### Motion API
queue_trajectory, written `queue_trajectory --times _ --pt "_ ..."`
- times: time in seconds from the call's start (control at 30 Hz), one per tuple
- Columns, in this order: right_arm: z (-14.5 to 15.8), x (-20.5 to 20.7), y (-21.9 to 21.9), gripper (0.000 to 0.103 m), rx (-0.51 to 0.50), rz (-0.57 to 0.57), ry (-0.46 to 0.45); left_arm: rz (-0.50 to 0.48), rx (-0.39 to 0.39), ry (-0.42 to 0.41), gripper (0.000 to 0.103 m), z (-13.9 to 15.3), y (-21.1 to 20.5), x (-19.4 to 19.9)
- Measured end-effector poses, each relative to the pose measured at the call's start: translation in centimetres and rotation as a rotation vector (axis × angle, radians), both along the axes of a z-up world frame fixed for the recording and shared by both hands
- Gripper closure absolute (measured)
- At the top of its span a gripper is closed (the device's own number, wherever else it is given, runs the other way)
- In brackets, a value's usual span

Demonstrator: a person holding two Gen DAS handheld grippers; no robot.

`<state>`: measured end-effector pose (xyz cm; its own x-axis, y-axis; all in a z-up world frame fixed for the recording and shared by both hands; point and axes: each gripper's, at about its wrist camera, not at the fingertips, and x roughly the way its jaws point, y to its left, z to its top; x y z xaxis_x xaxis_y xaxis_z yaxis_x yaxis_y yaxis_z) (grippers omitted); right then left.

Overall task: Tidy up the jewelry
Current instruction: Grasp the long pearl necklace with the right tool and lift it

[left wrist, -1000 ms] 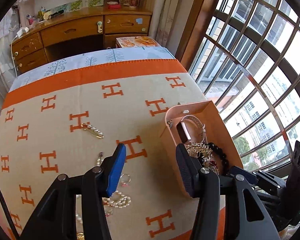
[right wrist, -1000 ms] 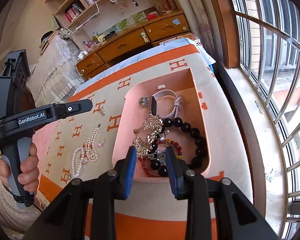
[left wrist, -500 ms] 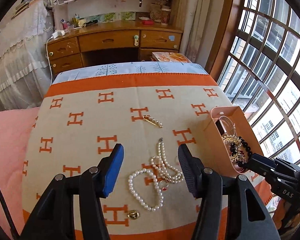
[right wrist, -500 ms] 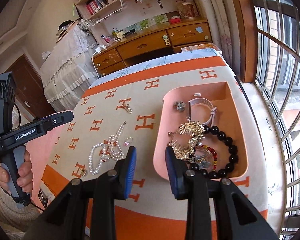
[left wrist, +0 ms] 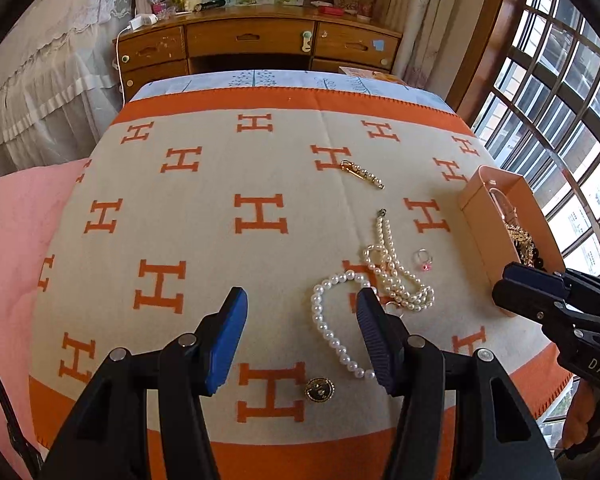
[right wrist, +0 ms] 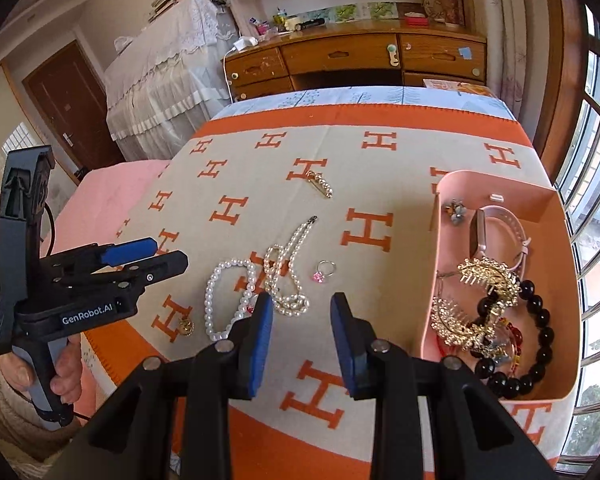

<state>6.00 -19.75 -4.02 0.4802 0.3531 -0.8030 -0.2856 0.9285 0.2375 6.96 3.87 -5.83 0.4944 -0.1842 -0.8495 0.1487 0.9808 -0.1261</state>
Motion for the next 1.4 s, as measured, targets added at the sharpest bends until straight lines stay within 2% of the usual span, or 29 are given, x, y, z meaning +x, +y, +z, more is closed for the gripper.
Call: queue_trajectory --times 0.3,0.83,1.23,1.4 --pt "-2.4 1.8 1.8 0.073 -0.089 0.037 0.08 0.01 -0.026 0.045 0.048 -2.2 1.7 -0.1" --pt "-4.9 2.6 3.3 0.073 -0.214 0.114 0.151 0.003 -0.054 0.094 0.048 -4.2 3.2 0.3" --pt "-5.2 3.2 5.8 0.072 -0.3 0.232 0.096 -0.016 -0.048 0.098 0.048 -4.5 2.2 0.9" --pt "-5.4 3.5 6.7 0.061 -0.33 0.279 0.066 -0.017 -0.049 0.101 0.048 -4.5 2.2 1.1"
